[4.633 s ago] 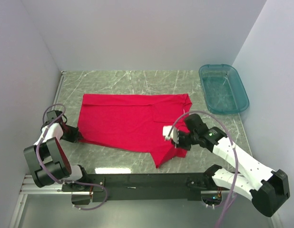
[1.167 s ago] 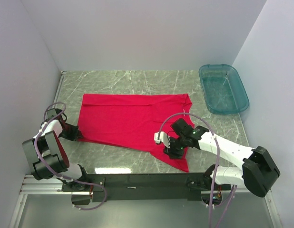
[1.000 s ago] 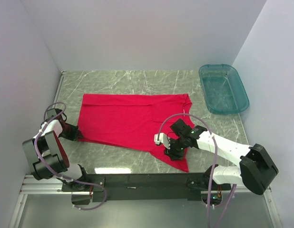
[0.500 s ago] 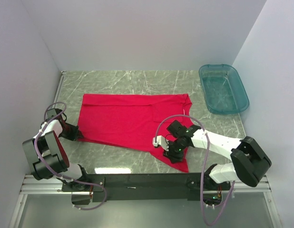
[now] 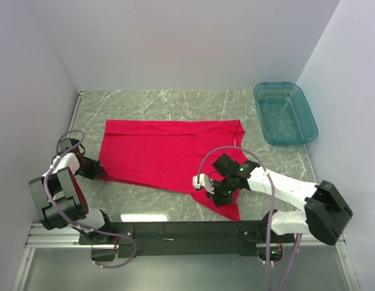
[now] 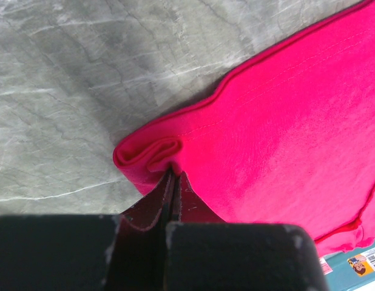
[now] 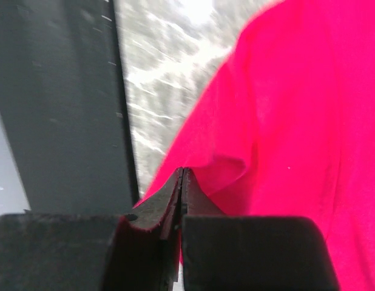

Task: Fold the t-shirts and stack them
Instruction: Fold the tshirt

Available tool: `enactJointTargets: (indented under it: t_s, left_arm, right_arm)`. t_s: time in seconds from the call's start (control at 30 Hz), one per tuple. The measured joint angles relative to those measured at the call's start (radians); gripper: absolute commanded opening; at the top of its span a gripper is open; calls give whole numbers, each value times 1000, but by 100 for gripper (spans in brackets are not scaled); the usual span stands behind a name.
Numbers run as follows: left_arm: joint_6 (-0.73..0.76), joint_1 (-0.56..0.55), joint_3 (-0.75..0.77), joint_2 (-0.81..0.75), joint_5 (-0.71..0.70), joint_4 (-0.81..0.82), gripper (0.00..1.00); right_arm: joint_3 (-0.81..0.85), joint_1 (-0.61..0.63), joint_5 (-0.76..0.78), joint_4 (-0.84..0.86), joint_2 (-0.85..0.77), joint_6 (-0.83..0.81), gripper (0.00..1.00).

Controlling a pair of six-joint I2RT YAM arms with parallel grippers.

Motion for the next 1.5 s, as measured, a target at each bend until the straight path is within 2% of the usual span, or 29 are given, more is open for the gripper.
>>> enactJointTargets:
  t_s: [0.1, 0.3, 0.53, 0.63, 0.7, 0.83, 1.03, 1.13, 1.17, 1.27, 1.37, 1.5]
  left_arm:
    - [0, 0, 0, 0, 2, 0, 0]
    - [0, 0, 0, 0, 2, 1, 0]
    - [0, 0, 0, 0, 2, 2, 0]
    - [0, 0, 0, 0, 2, 1, 0]
    - [0, 0, 0, 0, 2, 1, 0]
    - [1, 0, 0, 0, 3, 2, 0]
    - [1, 0, -3, 0, 3, 4, 0]
    - [1, 0, -4, 0, 3, 4, 0]
    - [2, 0, -4, 0, 3, 3, 0]
    - [3, 0, -4, 0, 3, 4, 0]
    - [4, 0, -4, 0, 3, 4, 0]
    - [4, 0, -4, 0, 3, 5, 0]
  right_arm:
    - [1, 27, -28, -14, -64, -2, 13]
    - [6, 79, -41, -41, -105, -29, 28]
    - [6, 163, -17, -65, -118, -38, 29]
    - [5, 139, 51, -47, -106, -11, 34]
    - [5, 101, 81, -35, -99, 6, 45]
    - [3, 30, 146, 1, -97, 16, 48]
    - [-3, 19, 149, 38, -21, -6, 50]
    - [-3, 19, 127, 50, 25, -32, 42]
    - [-3, 19, 118, 53, 39, -42, 30]
    - [-1, 24, 86, 49, 64, -66, 7]
    - [11, 48, 54, 37, 62, -80, 0]
    - [43, 131, -16, 9, 35, -98, 1]
